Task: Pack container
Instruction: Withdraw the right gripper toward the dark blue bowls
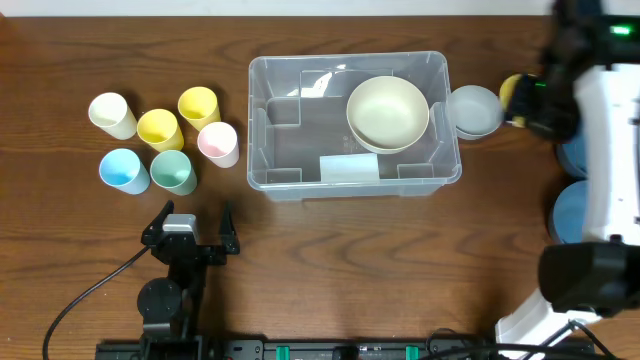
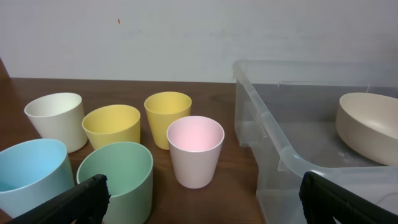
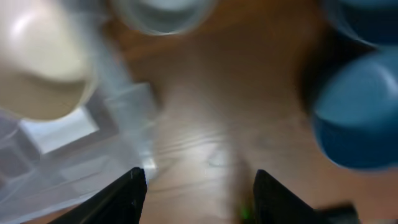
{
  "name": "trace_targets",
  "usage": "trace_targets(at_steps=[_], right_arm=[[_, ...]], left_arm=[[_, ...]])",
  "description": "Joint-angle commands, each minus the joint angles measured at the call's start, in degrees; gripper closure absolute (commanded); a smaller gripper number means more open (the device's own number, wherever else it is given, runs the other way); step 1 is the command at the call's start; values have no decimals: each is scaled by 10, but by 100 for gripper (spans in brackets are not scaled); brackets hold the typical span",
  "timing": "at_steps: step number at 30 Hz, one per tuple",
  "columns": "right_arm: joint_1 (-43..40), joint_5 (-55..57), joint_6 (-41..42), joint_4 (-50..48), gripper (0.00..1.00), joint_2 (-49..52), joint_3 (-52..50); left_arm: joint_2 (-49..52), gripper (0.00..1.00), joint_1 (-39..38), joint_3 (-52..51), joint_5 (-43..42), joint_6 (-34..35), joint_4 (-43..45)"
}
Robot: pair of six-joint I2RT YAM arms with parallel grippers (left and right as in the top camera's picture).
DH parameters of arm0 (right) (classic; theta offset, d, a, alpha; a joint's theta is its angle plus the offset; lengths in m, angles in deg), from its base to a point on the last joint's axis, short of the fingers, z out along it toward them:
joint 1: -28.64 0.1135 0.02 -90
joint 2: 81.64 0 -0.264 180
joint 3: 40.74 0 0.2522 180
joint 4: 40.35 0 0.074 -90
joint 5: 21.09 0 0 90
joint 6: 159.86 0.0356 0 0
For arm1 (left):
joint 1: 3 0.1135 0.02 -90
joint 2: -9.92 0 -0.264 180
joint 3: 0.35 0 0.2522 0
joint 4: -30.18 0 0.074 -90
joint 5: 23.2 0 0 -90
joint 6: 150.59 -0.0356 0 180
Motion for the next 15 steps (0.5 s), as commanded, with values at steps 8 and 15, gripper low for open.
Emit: trace_targets(at_steps=[8, 15], right_arm=[[-211, -16, 0, -49, 43, -164, -208], [-329, -62, -25, -124, 43, -233, -400]], left_arm=[[-2, 2, 3, -9, -8, -10, -21], [-3, 2, 3, -9, -8, -10, -21]])
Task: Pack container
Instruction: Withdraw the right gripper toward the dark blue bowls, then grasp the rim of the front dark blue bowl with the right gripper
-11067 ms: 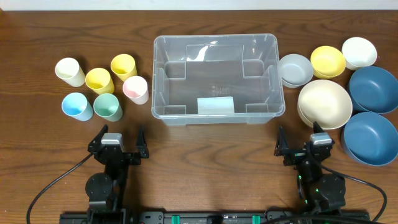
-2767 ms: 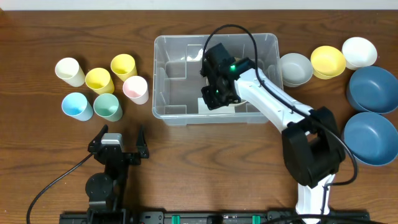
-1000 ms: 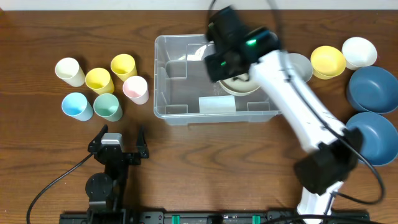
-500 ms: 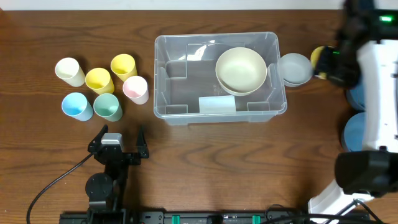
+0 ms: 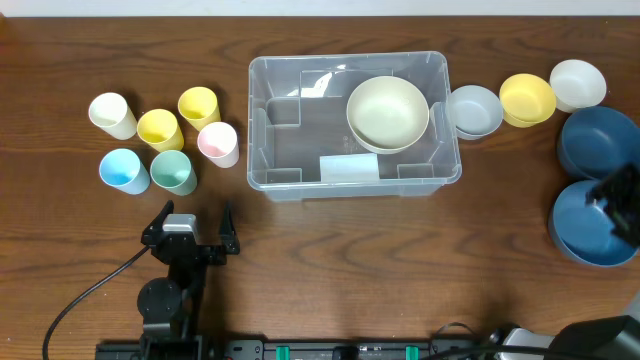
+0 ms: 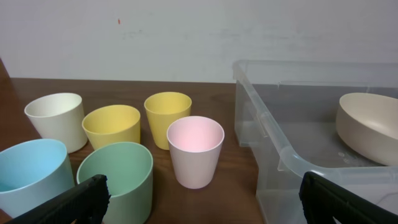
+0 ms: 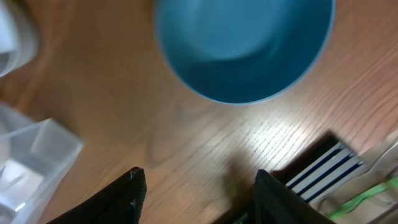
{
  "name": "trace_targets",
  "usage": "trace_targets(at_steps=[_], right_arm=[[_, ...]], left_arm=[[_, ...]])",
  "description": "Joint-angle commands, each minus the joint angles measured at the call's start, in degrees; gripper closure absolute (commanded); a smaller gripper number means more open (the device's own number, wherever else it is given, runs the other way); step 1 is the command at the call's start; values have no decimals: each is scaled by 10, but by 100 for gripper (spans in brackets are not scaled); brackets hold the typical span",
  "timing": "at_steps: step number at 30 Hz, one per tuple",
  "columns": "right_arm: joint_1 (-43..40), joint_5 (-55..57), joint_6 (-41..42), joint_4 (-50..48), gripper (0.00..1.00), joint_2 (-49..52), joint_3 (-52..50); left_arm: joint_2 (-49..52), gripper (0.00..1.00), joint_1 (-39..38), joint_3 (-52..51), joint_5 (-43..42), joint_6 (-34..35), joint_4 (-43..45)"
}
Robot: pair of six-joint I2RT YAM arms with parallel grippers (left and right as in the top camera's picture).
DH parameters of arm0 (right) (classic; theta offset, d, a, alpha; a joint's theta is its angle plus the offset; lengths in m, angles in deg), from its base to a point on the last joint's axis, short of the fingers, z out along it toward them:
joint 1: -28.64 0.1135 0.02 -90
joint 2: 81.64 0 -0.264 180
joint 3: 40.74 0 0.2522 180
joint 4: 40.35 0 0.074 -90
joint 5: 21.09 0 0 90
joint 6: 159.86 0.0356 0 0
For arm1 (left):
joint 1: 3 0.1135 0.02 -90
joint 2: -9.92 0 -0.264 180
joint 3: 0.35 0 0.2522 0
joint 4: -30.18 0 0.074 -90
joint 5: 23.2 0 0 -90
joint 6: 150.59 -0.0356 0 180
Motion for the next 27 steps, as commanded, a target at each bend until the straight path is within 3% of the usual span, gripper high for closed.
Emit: trace_targets(at_steps=[1, 9, 27], right_arm=[[-41, -26, -16, -19, 43, -18, -70], [-104, -31, 22, -111, 46, -20, -184], [-156, 0, 77, -219, 55, -19, -241]], left_arm=[[-2, 2, 3, -9, -8, -10, -20], [-2, 2, 3, -9, -8, -10, -20], [-2, 2, 3, -9, -8, -10, -20]])
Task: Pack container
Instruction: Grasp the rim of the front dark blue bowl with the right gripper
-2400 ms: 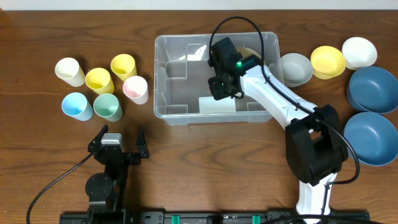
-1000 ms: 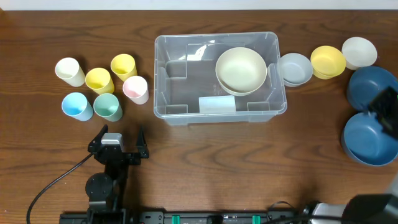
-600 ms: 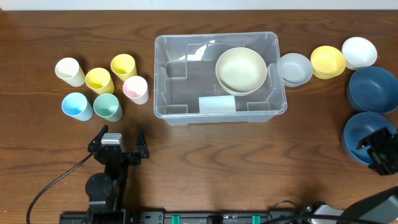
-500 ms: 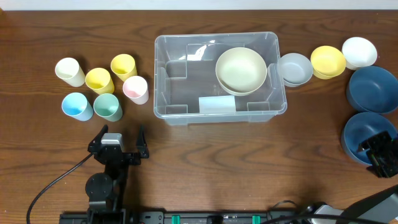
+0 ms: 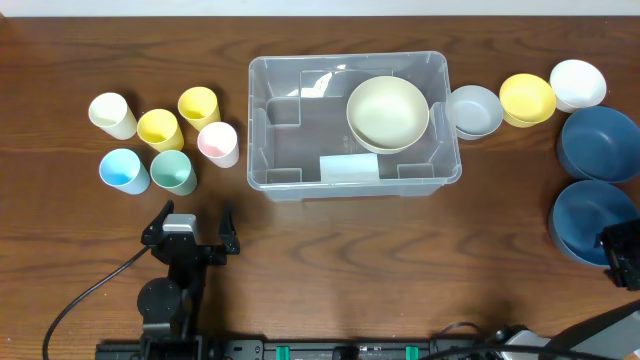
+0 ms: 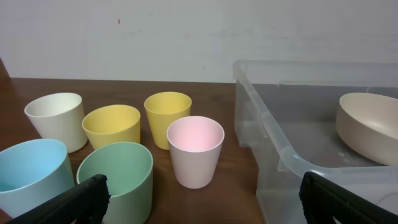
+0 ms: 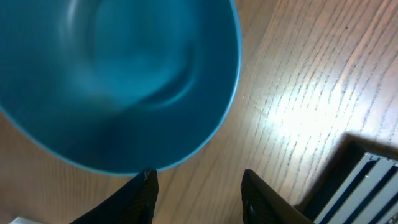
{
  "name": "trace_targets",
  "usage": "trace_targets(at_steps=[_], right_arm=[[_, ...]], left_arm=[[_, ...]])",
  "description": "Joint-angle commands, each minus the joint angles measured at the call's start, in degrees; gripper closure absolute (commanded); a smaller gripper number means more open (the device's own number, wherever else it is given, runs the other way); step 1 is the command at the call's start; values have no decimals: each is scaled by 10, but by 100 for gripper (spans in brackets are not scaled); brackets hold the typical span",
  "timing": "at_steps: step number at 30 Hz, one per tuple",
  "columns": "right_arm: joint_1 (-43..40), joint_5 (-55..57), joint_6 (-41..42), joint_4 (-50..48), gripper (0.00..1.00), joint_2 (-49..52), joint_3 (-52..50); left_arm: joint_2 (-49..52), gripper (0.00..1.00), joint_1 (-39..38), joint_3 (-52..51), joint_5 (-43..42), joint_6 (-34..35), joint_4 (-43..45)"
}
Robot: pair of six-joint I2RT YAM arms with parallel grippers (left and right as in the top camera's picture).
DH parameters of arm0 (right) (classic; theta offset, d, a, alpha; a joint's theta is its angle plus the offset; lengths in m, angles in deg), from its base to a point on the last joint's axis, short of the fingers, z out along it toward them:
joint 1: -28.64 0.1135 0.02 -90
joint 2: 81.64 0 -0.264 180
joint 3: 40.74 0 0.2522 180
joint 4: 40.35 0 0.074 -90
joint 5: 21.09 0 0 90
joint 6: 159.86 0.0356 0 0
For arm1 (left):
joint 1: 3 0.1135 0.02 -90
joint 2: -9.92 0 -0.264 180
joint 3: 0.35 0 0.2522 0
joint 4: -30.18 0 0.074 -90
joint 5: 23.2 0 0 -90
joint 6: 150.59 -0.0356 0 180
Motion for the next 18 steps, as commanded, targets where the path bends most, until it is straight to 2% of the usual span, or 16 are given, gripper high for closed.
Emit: trace_targets(at_steps=[1, 8, 14, 18], right_arm=[[-4, 11, 20, -21, 55, -6, -36], [-4, 10, 36, -80, 57, 6, -93], [-4, 10, 40, -103, 94, 12, -102], [-4, 10, 40, -111, 98, 12, -102]], left_arm=[[-2, 2, 3, -9, -8, -10, -21], [-2, 2, 3, -9, -8, -10, -21], [-2, 2, 3, -9, -8, -10, -21], [-2, 2, 3, -9, -8, -10, -21]])
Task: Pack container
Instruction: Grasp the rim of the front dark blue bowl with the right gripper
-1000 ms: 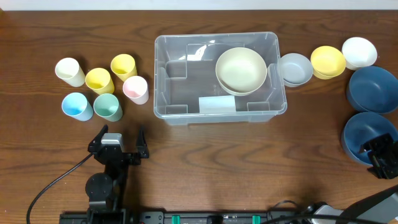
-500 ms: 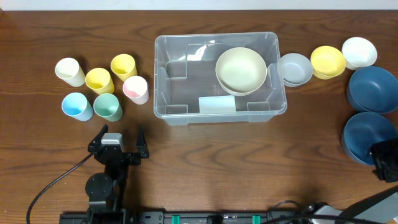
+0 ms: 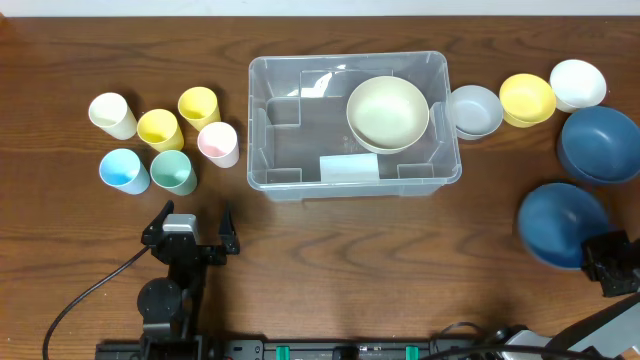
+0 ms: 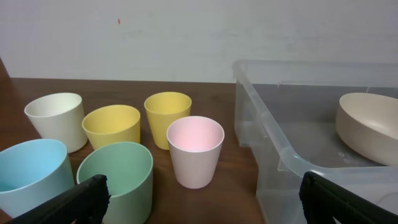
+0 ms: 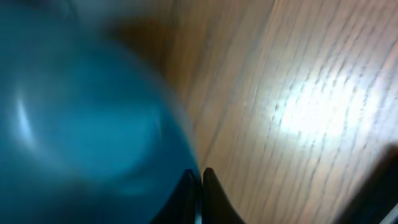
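A clear plastic container [image 3: 258, 130] stands mid-table with a cream bowl [image 3: 388, 112] in its right half. My right gripper [image 5: 200, 177] is shut on the rim of a blue bowl [image 3: 560, 222], which appears blurred near the table's right front; the gripper [image 3: 592, 255] sits at the bowl's near right side. My left gripper [image 3: 190, 235] rests open near the front left, nothing between its fingers [image 4: 87, 196]. In the left wrist view the container [image 4: 273, 143] is to the right, with the cups in front and to the left.
Several cups stand left of the container: cream [image 3: 112, 115], two yellow [image 3: 158, 128], pink [image 3: 218, 142], light blue [image 3: 123, 170], green [image 3: 173, 171]. At the back right lie a grey bowl [image 3: 475, 110], a yellow bowl [image 3: 527, 98], a white bowl [image 3: 578, 82] and a second dark blue bowl [image 3: 598, 145].
My right gripper was open astride the near blue bowl's rim and is now shut on it. The bowl has shifted left from the table's right edge. The left arm is unchanged.
My right arm was first over the small bowls at the back right, gripper open. Then it was lower, by the two blue bowls. Then its open fingers straddled the near blue bowl's rim. Now they grip that rim and the bowl sits further left.
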{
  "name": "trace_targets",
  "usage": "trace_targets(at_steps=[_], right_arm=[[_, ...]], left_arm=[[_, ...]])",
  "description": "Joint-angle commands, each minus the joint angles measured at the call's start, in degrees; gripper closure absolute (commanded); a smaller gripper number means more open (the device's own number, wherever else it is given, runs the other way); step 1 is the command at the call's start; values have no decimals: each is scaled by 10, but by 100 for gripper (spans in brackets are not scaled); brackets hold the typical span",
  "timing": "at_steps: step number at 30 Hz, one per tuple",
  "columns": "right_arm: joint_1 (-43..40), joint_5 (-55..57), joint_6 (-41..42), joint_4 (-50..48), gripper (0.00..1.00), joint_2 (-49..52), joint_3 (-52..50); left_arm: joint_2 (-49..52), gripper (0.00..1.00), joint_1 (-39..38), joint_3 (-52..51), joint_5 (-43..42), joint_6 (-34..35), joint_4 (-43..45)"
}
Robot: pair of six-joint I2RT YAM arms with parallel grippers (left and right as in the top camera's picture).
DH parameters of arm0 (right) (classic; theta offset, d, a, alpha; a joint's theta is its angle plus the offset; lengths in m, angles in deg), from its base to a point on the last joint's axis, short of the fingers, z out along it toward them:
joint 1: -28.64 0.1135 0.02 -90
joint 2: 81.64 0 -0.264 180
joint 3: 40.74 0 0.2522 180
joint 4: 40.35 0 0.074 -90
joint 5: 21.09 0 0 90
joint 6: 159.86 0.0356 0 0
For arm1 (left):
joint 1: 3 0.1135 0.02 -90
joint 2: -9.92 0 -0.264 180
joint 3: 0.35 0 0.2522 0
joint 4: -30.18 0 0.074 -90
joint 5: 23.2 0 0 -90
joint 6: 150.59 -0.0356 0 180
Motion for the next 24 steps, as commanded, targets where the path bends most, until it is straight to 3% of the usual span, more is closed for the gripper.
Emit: trace_targets(at_steps=[1, 16, 24], right_arm=[[-3, 13, 4, -7, 99, 3, -4], [28, -29, -24, -9, 99, 3, -2], [48, -95, -59, 45, 99, -19, 77]], left_arm=[[-2, 2, 3, -9, -8, -10, -21], [-2, 2, 3, -9, -8, -10, -21], [-2, 2, 3, -9, -8, -10, -21]])
